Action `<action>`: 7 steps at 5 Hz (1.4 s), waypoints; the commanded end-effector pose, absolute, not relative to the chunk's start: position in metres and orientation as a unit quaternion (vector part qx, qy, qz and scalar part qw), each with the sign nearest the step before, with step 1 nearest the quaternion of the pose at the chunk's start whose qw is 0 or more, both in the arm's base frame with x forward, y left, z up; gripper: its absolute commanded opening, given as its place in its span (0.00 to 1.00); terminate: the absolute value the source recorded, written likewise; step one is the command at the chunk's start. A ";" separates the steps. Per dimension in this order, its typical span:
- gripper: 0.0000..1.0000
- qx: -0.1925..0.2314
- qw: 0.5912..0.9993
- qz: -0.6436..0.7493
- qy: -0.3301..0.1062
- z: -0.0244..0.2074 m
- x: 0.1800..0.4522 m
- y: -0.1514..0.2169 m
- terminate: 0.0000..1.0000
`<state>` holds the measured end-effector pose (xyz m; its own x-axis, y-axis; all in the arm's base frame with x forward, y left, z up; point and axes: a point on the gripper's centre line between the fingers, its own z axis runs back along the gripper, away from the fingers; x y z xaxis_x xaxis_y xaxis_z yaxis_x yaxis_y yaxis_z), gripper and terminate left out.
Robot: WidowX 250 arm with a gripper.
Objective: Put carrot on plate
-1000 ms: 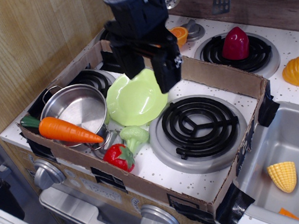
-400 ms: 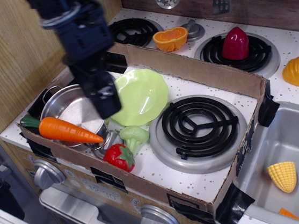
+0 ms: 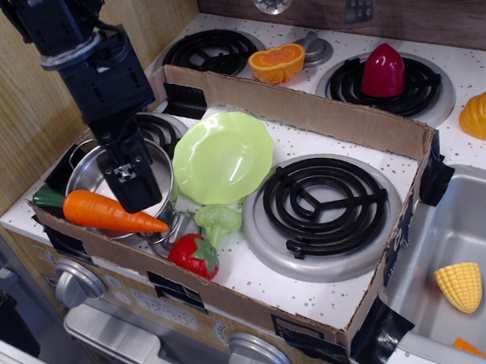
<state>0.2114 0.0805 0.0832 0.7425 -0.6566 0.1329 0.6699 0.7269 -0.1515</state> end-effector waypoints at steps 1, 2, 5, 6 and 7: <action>1.00 -0.055 0.918 -0.391 -0.023 0.077 0.227 0.092 0.00; 1.00 -0.050 0.913 -0.404 -0.019 0.071 0.228 0.098 0.00; 1.00 -0.068 0.901 -0.429 -0.008 0.044 0.223 0.117 0.00; 1.00 -0.080 0.898 -0.433 -0.002 0.037 0.219 0.120 0.00; 1.00 -0.085 0.898 -0.431 -0.005 0.029 0.212 0.120 0.00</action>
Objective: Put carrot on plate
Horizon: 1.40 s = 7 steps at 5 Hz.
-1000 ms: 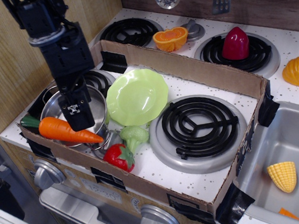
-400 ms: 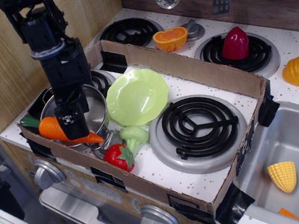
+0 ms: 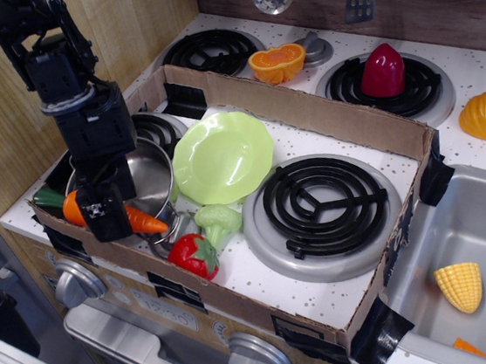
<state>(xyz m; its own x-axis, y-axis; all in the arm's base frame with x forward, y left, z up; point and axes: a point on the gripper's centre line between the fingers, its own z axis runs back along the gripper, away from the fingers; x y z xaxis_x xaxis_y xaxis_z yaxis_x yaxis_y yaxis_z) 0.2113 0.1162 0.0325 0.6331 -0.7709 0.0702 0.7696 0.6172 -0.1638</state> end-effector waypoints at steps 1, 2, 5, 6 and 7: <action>1.00 -0.086 0.901 -0.426 0.003 0.028 0.209 0.122 0.00; 0.00 -0.074 0.904 -0.422 0.014 0.033 0.209 0.121 0.00; 0.00 -0.061 0.898 -0.435 0.034 0.061 0.234 0.119 0.00; 0.00 -0.059 0.899 -0.432 0.037 0.076 0.245 0.117 0.00; 0.00 -0.051 0.904 -0.424 0.012 0.089 0.257 0.106 0.00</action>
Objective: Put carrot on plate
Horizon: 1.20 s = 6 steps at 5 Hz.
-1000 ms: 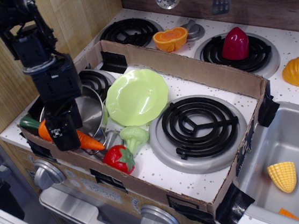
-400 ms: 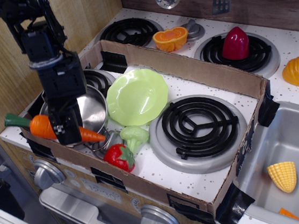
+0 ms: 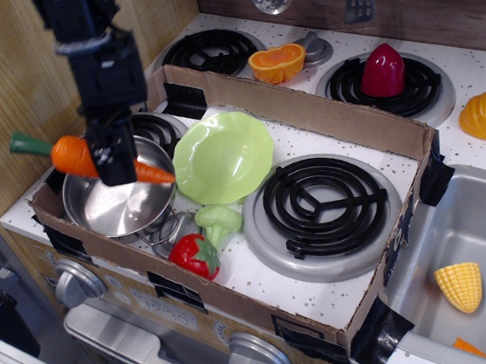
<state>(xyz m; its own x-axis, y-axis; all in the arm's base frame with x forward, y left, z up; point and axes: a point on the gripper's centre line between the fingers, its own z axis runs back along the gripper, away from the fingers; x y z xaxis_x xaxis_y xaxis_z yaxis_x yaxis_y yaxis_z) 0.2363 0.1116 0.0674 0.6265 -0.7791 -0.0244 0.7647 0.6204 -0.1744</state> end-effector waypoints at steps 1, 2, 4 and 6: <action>0.00 -0.032 0.909 -0.415 -0.025 0.105 0.274 0.079 0.00; 0.00 -0.012 0.905 -0.419 -0.078 0.119 0.291 0.046 0.00; 0.00 0.034 0.847 -0.513 -0.135 0.108 0.328 0.028 0.00; 0.00 0.074 0.826 -0.542 -0.138 0.085 0.323 0.062 0.00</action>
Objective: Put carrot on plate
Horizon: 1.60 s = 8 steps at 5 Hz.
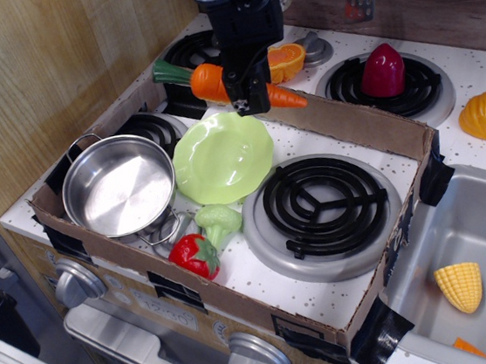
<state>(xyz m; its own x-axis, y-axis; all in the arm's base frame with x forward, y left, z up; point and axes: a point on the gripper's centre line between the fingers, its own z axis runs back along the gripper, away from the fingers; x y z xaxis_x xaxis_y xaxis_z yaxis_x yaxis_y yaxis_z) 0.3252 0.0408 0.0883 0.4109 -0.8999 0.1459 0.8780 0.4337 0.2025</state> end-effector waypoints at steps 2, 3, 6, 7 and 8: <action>0.00 0.079 0.806 -0.566 -0.152 0.072 0.324 0.065 0.00; 0.00 0.080 0.764 -0.613 -0.186 0.063 0.336 0.056 0.00; 1.00 0.064 0.766 -0.607 -0.200 0.053 0.339 0.049 0.00; 1.00 0.083 0.762 -0.613 -0.191 0.068 0.338 0.049 0.00; 1.00 0.114 0.760 -0.613 -0.181 0.090 0.336 0.050 1.00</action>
